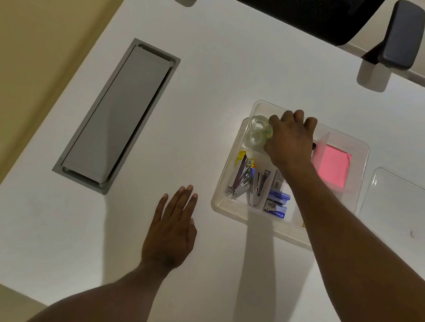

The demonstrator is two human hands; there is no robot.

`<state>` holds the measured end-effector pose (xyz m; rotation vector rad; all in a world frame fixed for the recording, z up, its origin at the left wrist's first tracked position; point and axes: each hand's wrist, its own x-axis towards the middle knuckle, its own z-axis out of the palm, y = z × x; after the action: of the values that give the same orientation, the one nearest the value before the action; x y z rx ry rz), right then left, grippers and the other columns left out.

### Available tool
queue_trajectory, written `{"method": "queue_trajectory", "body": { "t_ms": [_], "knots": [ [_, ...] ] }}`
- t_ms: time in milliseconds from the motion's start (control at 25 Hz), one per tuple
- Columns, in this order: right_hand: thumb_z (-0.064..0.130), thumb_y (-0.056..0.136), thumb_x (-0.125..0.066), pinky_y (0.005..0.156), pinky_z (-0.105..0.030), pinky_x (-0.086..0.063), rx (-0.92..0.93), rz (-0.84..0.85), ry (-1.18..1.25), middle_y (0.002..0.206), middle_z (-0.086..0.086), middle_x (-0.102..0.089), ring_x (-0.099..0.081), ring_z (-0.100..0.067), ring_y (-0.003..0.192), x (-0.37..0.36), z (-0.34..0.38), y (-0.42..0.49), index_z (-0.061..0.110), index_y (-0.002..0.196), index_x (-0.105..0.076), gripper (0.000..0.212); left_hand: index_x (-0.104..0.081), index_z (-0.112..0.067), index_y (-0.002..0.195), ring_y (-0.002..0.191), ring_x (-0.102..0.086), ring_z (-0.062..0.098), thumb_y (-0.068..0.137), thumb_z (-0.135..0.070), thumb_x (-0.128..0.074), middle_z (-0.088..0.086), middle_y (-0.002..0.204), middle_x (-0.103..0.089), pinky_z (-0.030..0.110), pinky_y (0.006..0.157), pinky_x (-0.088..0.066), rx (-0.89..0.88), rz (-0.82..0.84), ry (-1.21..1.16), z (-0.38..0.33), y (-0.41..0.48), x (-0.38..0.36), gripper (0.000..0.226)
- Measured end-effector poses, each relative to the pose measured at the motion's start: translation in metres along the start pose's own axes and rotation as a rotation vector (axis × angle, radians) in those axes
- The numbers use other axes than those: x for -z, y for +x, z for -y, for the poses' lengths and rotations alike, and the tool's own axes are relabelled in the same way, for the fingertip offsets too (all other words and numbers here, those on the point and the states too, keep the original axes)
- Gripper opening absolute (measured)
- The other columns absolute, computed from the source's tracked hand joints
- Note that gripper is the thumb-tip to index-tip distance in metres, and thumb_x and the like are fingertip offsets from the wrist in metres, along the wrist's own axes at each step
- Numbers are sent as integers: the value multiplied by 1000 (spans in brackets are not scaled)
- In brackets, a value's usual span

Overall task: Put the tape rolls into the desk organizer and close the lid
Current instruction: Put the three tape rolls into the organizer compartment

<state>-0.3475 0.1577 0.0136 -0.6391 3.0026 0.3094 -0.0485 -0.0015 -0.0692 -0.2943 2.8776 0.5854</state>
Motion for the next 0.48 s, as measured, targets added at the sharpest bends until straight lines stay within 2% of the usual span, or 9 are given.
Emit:
{"method": "queue_trajectory", "body": {
  "t_ms": [200,320,480],
  "knots": [
    [11,73,-70,95,-48,-35,38,51,-37,92,-11,-68,-51,-35,107,5,2,5,10,106,-66,34,-27,-22,163,162,-18,23,109,-40,-22,2,174,-21,53,130,-24,-4,-7,14,1,0,-1,58],
    [21,75,-72,96,-48,-34,63,96,-33,102,-10,-67,-49,-33,111,7,2,7,13,114,-65,41,-28,-21,163,162,-18,23,108,-37,-30,2,174,-21,53,130,-24,-3,-10,19,1,0,-3,58],
    [35,74,-72,94,-46,-34,74,63,59,111,-9,-62,-49,-32,110,2,7,6,17,120,-66,50,-26,-22,164,162,-16,22,108,-39,-26,1,174,-19,53,130,-23,1,2,25,1,1,-2,58]
  ]
}}
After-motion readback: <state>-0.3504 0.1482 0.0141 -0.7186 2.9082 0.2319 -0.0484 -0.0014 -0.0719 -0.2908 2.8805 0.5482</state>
